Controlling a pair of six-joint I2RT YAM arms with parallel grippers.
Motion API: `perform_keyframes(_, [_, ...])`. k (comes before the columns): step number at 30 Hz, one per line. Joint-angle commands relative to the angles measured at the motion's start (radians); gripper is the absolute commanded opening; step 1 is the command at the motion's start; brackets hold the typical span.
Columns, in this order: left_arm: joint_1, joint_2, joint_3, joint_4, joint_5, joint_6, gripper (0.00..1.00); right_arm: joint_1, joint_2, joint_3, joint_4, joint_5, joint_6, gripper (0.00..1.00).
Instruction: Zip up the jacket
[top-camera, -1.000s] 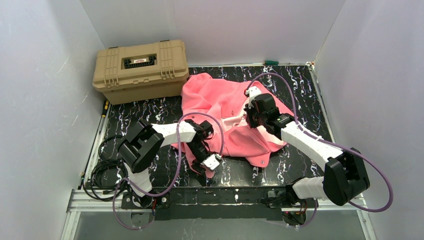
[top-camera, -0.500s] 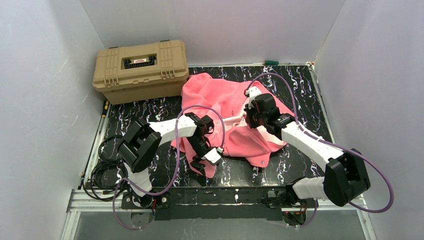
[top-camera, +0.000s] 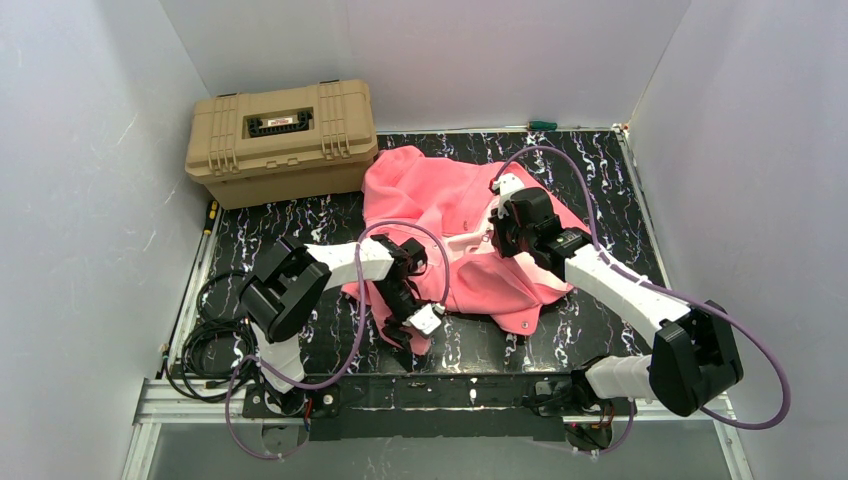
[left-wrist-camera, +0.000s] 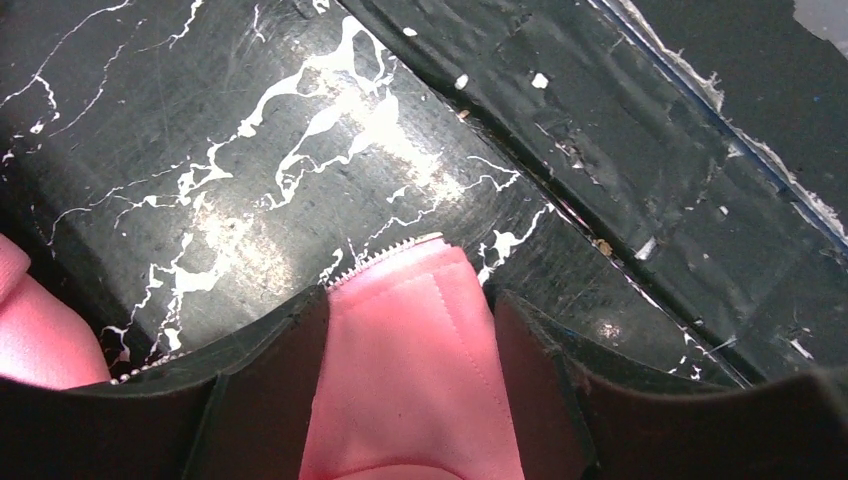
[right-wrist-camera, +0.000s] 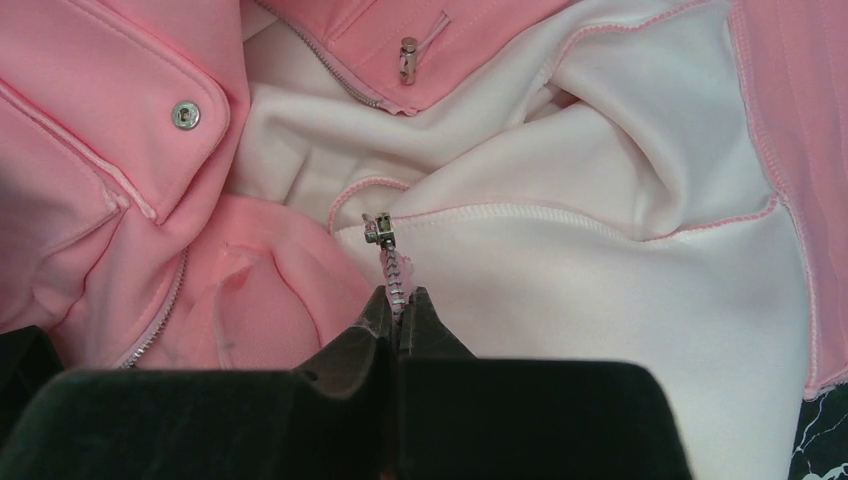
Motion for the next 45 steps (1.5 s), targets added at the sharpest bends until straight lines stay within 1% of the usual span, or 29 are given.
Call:
perform_keyframes(1, [0.001,0.003,0.012,0.002,0.007,-0.016,0.59,-0.006,-0.037,0.03,0.009,-0.016,0.008,0.01])
perform_keyframes(3, [0.0,0.001,0.059,-0.096,0.044,0.015,0.61,-0.006,-0.041,0.027,0.006,-0.018,0.008,0.01])
perform_keyframes(5, [0.001,-0.003,0.095,-0.172,0.084,0.032,0.65,-0.006,-0.041,0.025,0.004,-0.02,0.008,0.01])
perform_keyframes(9, [-0.001,-0.006,0.125,-0.234,0.089,0.048,0.67,-0.006,-0.041,0.022,0.01,-0.025,0.014,0.01])
perform_keyframes(14, [-0.004,-0.004,0.066,-0.087,0.017,-0.006,0.61,-0.006,-0.047,0.023,0.004,-0.024,0.015,0.01])
perform_keyframes(19, [-0.01,-0.004,0.011,0.08,-0.043,-0.089,0.59,-0.006,-0.049,0.024,-0.001,-0.026,0.016,0.01])
perform_keyframes(26, [-0.026,-0.001,-0.026,0.088,-0.102,-0.051,0.58,-0.006,-0.05,0.036,-0.016,-0.018,0.008,0.01])
perform_keyframes(29, [-0.032,-0.003,-0.037,0.086,-0.121,-0.046,0.49,-0.006,-0.051,0.041,-0.016,-0.02,0.01,0.01])
perform_keyframes(33, [-0.035,-0.006,-0.045,0.085,-0.116,-0.079,0.32,-0.006,-0.057,0.047,-0.023,-0.012,0.005,0.01])
perform_keyframes(34, [-0.037,-0.009,-0.043,0.085,-0.11,-0.099,0.29,-0.006,-0.059,0.046,-0.026,-0.011,0.005,0.01])
perform_keyframes(39, [-0.04,-0.034,-0.018,0.083,-0.097,-0.204,0.25,-0.006,-0.063,0.044,-0.032,-0.018,0.003,0.01])
perform_keyframes(41, [-0.039,-0.05,0.019,0.063,-0.104,-0.254,0.2,-0.006,-0.065,0.05,-0.039,-0.03,-0.003,0.01])
perform_keyframes(45, [-0.037,-0.111,0.145,-0.022,-0.136,-0.396,0.0,-0.006,-0.093,0.068,-0.072,-0.064,-0.021,0.01])
